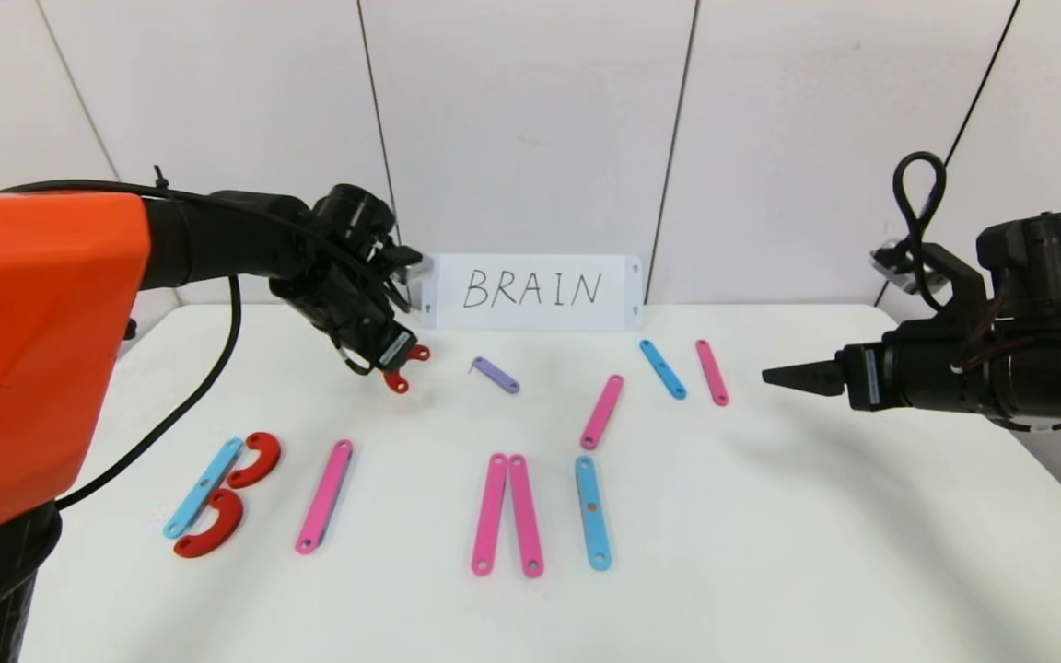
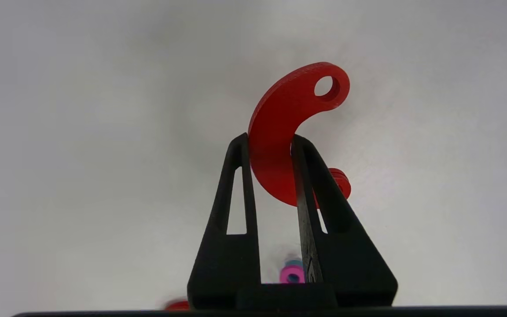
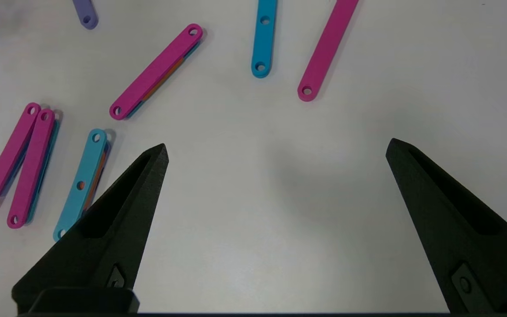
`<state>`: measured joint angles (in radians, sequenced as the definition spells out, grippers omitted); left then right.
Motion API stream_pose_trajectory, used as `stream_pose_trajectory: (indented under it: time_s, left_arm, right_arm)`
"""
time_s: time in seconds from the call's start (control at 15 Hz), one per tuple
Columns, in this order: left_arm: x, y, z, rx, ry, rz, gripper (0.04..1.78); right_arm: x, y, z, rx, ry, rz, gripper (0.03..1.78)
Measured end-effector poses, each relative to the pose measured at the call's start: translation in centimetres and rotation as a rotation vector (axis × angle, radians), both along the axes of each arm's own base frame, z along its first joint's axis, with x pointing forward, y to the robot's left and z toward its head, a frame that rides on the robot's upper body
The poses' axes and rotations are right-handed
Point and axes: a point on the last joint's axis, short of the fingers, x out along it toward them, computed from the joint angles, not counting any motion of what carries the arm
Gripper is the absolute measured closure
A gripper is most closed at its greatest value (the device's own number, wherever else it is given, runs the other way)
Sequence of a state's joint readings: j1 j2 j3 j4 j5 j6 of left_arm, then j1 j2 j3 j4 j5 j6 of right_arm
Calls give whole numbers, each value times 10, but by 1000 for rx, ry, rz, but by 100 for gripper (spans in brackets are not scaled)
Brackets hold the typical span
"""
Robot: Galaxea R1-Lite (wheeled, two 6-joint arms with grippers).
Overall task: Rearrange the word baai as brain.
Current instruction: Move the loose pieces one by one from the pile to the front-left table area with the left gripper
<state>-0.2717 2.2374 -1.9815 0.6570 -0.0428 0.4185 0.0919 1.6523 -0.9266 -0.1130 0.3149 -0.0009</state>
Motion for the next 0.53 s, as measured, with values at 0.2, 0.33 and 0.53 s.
stream_pose_trajectory:
  time_s: [0.2,0.33,0.53]
  left_arm:
    - [2,2,7,41,-86,-238,153]
    - [1,1,8,91,-112,-338,153]
    - [-3,2,4,196,-112,-502,153]
  right_arm:
    - [-8,2,3,3,-11,13,8]
    - [-14,3,6,5,-21,20,8]
    - [-20,3,12,8,-41,26,8]
